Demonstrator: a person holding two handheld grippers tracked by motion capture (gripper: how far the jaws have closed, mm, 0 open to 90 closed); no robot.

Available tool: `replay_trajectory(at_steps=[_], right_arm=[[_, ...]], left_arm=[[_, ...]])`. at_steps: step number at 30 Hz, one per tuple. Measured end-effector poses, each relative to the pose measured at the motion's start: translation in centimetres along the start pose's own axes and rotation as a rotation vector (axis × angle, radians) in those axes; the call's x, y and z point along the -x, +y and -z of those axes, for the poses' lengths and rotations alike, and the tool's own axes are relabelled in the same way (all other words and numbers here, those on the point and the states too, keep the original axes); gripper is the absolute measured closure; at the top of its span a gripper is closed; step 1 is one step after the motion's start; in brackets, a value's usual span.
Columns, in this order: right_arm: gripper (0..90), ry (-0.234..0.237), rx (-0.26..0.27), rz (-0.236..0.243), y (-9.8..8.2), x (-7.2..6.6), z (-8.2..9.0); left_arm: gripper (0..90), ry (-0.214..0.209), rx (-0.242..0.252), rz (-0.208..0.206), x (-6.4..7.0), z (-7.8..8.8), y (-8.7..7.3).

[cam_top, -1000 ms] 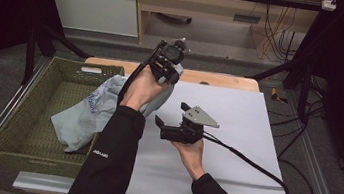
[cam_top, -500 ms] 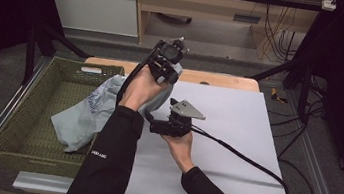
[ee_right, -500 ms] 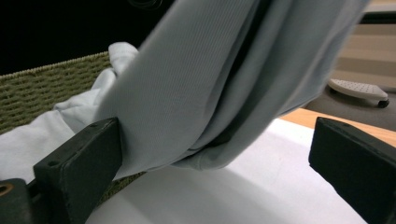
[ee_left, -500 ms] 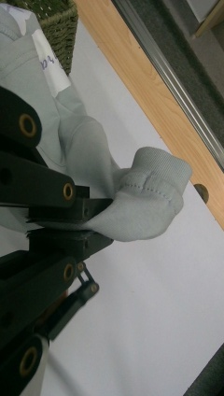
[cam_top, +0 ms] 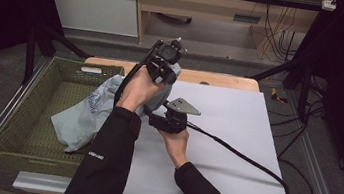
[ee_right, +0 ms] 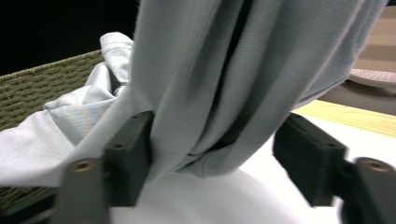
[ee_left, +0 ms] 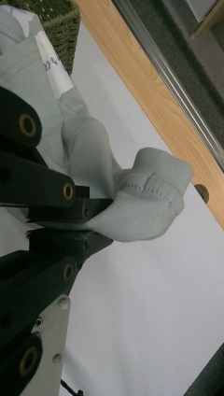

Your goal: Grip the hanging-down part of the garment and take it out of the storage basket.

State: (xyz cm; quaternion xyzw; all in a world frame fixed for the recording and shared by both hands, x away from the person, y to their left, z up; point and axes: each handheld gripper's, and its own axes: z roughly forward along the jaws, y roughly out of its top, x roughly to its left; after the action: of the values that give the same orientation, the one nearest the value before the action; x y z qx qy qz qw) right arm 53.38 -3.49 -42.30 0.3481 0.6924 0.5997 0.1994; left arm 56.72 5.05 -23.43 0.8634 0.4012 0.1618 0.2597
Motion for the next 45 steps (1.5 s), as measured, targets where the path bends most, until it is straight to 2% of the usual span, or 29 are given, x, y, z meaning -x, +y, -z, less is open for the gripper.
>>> replay_trajectory(at_steps=[3, 4, 5, 6, 7, 11, 12, 16, 17, 21, 22, 23, 26, 32, 33, 34, 36, 41, 45], right_arm=[[48.1, 0.002, -0.006, 0.013, 0.0, -0.1, 0.0], [57.3, 0.011, -0.002, 0.022, 0.1, -0.2, 0.1], [57.3, 0.011, -0.002, 0.022, 0.1, -0.2, 0.1], [65.9, 0.015, -0.014, 0.004, 0.2, -0.4, 0.2], [65.9, 0.015, -0.014, 0.004, 0.2, -0.4, 0.2], [78.4, 0.018, -0.019, 0.019, 0.4, -0.4, 0.4], [79.5, 0.018, -0.036, 0.020, 0.6, -0.4, 0.6], [81.2, 0.023, -0.036, 0.028, 0.8, -0.5, 1.0], [81.7, 0.021, -0.039, 0.050, 0.9, -0.6, 1.4], [82.2, 0.037, -0.016, 0.061, 0.9, -0.7, 1.9], [82.3, 0.031, -0.032, 0.073, 1.0, -0.6, 2.3], [82.4, 0.035, -0.025, 0.090, 1.2, -0.8, 2.7], [82.6, 0.037, -0.023, 0.097, 1.5, -1.0, 3.3], [82.7, 0.064, 0.008, 0.149, 1.9, -1.0, 5.4], [82.7, 0.064, 0.008, 0.149, 1.9, -1.0, 5.4], [82.8, 0.063, 0.006, 0.124, 2.0, -1.1, 5.8], [82.7, 0.068, 0.022, 0.148, 2.3, -0.9, 6.7], [82.7, 0.081, 0.031, 0.149, 2.5, -1.0, 8.1], [82.8, 0.075, 0.038, 0.174, 2.9, -0.6, 9.6]], left_arm=[[85.0, 0.000, -0.001, -0.001, 0.0, -0.1, 0.0], [85.0, 0.001, 0.001, 0.001, 0.1, -0.1, 0.0], [85.0, 0.001, 0.000, 0.002, 0.1, -0.1, 0.0], [85.0, 0.003, -0.002, 0.001, 0.1, -0.1, 0.0], [85.0, 0.003, -0.001, 0.000, 0.1, -0.1, 0.0], [85.0, 0.006, -0.002, -0.006, 0.0, 0.0, 0.0], [85.0, 0.004, 0.001, -0.003, 0.0, 0.0, 0.0], [85.0, 0.002, 0.011, 0.001, -0.1, 0.3, -0.1], [85.0, 0.002, 0.014, 0.002, -0.1, 0.4, -0.1], [85.0, 0.006, 0.020, 0.005, -0.2, 0.7, -0.2], [85.1, 0.006, 0.019, 0.004, -0.2, 0.8, -0.2], [85.0, 0.009, 0.021, 0.003, -0.3, 0.9, -0.2], [85.0, 0.011, 0.025, 0.008, -0.3, 1.0, -0.2], [85.0, 0.017, 0.020, 0.004, -0.3, 1.1, -0.2], [85.0, 0.018, 0.016, 0.000, -0.3, 1.1, -0.2], [85.0, 0.018, 0.016, 0.002, -0.3, 1.2, -0.2], [85.0, 0.017, 0.019, 0.007, -0.3, 1.2, -0.2], [85.1, 0.016, 0.012, -0.004, -0.2, 1.2, -0.2], [85.0, 0.012, 0.017, -0.007, 0.0, 1.3, -0.3]])
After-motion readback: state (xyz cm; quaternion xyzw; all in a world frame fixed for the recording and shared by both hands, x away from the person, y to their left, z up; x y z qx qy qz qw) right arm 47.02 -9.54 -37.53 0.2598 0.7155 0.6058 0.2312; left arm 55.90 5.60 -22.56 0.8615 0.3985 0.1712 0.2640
